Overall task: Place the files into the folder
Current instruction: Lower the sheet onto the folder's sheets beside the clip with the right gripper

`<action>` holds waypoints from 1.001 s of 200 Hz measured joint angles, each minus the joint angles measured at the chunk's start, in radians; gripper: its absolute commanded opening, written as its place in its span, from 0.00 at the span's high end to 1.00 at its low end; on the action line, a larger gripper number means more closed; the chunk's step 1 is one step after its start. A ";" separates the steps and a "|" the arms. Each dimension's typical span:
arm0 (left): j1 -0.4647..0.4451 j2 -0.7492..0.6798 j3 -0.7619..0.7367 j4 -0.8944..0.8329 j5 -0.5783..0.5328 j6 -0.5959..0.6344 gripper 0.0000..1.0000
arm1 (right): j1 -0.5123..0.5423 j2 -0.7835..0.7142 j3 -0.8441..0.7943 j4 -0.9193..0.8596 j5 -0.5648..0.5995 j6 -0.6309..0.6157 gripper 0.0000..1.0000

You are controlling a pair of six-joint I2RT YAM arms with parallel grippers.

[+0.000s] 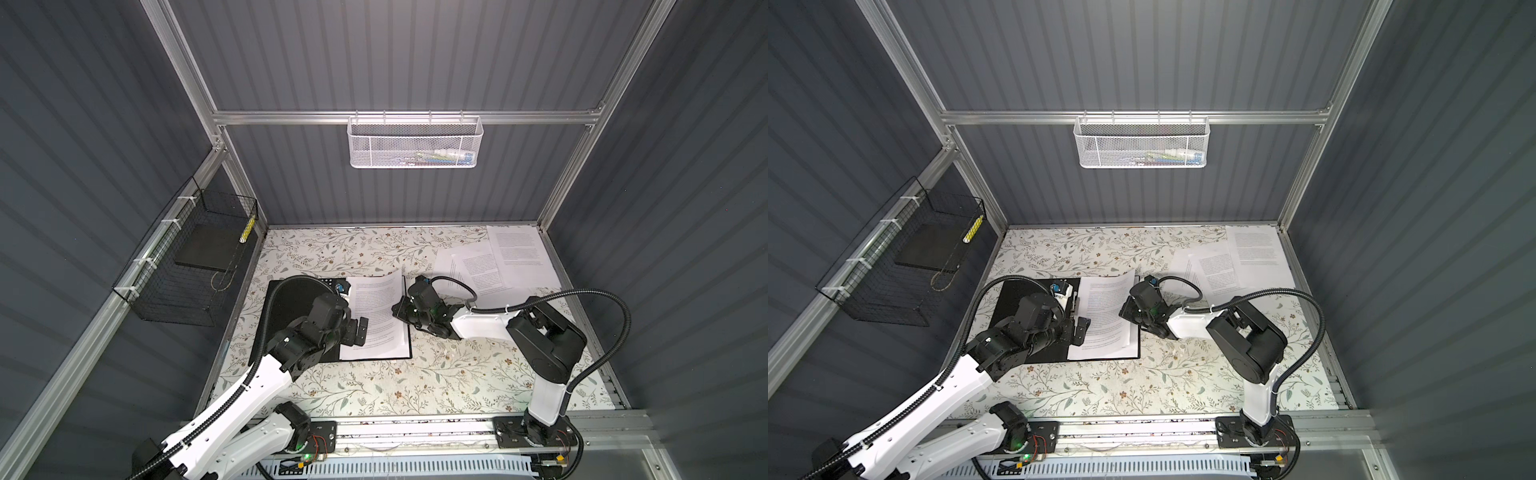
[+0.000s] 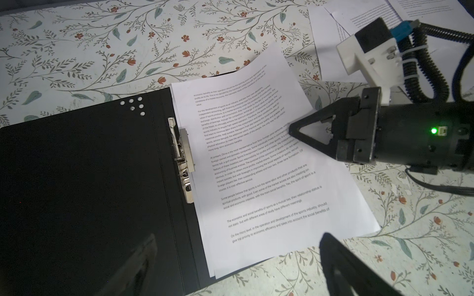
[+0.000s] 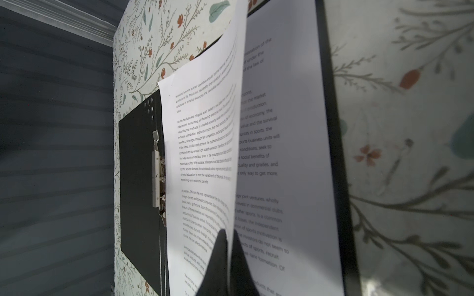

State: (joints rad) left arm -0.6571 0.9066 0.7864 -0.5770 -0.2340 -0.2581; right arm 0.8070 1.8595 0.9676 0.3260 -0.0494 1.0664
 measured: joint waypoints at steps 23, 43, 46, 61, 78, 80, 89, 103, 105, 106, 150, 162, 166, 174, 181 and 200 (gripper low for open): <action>0.000 0.000 0.000 0.000 0.001 0.000 0.00 | 0.001 0.003 0.001 0.002 -0.004 0.000 1.00; 0.000 0.000 0.000 0.000 0.001 0.000 0.00 | 0.001 0.003 0.001 0.003 -0.004 0.004 1.00; 0.000 0.000 0.000 0.000 0.000 0.000 0.00 | 0.001 0.003 0.001 0.003 -0.004 0.005 1.00; 0.000 0.000 0.000 0.000 0.001 0.000 0.00 | 0.002 0.003 0.001 0.005 -0.003 0.009 1.00; 0.000 0.000 0.000 0.000 0.003 0.000 0.00 | 0.003 0.003 0.001 0.011 -0.003 0.016 1.00; 0.000 0.000 0.000 0.000 0.003 0.000 0.00 | 0.003 0.003 0.001 0.011 -0.003 0.017 1.00; 0.000 0.002 0.000 0.000 0.004 0.000 0.00 | 0.004 0.003 0.001 0.012 -0.003 0.021 1.00; 0.002 0.002 0.000 0.000 0.005 0.000 0.00 | 0.004 0.009 0.001 0.019 -0.003 0.027 1.00; 0.002 0.002 0.000 0.000 0.005 0.000 0.00 | 0.004 0.010 0.001 0.019 -0.003 0.028 1.00; 0.002 0.002 0.000 0.000 0.005 0.000 0.00 | 0.004 0.011 0.001 0.020 -0.003 0.029 1.00; 0.005 0.004 0.000 0.000 0.011 0.000 0.00 | 0.005 0.029 0.001 0.021 -0.003 0.034 1.00; 0.005 0.004 0.000 0.000 0.011 0.000 0.00 | 0.005 0.029 0.001 0.021 -0.003 0.034 1.00; 0.005 0.004 0.000 0.000 0.012 0.000 0.00 | 0.005 0.029 0.001 0.022 -0.003 0.034 1.00; 0.005 0.005 0.000 0.000 0.012 0.000 0.00 | 0.005 0.029 0.001 0.023 -0.003 0.034 1.00; 0.005 0.006 0.000 0.000 0.012 0.000 0.00 | 0.005 0.029 0.002 0.023 -0.003 0.035 1.00; 0.005 0.007 0.000 0.000 0.015 0.000 0.00 | 0.005 0.029 0.002 0.023 -0.003 0.039 1.00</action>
State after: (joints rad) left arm -0.6525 0.9138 0.7864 -0.5770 -0.2188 -0.2581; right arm 0.8116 1.8889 0.9691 0.3492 -0.0525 1.1049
